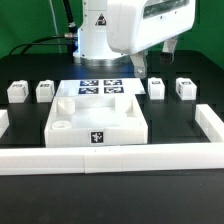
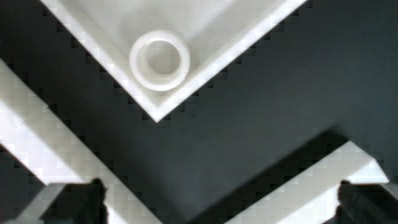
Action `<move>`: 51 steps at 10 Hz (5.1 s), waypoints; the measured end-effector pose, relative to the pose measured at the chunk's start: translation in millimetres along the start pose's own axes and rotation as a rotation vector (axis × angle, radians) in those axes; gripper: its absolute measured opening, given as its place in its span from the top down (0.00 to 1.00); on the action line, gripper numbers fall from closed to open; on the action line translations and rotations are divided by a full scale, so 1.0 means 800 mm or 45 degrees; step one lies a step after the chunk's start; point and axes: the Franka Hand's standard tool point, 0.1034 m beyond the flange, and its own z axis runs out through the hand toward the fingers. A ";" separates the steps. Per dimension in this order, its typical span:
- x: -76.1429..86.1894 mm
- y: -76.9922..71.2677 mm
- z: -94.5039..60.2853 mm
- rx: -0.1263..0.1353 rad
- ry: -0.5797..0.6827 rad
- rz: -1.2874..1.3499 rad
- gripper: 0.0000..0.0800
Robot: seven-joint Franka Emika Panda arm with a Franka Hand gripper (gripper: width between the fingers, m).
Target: Assemble square table
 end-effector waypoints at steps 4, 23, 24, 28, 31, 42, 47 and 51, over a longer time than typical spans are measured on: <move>0.000 0.000 0.000 0.001 0.000 0.000 0.19; -0.177 -0.037 0.139 0.052 0.038 -0.805 0.19; -0.177 -0.037 0.139 0.052 0.038 -0.804 0.19; -0.177 -0.037 0.139 0.053 0.038 -0.804 0.89; -0.176 -0.036 0.138 0.045 0.040 -0.804 0.94; -0.072 -0.055 0.138 0.065 0.085 -0.816 0.94; -0.040 -0.078 0.137 0.113 0.071 -0.793 0.93; -0.040 -0.077 0.137 0.108 0.073 -0.791 0.62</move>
Offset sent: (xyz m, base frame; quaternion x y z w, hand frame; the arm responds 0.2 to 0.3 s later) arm 0.0000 0.0000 0.0000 0.0000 0.0000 0.0000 1.0000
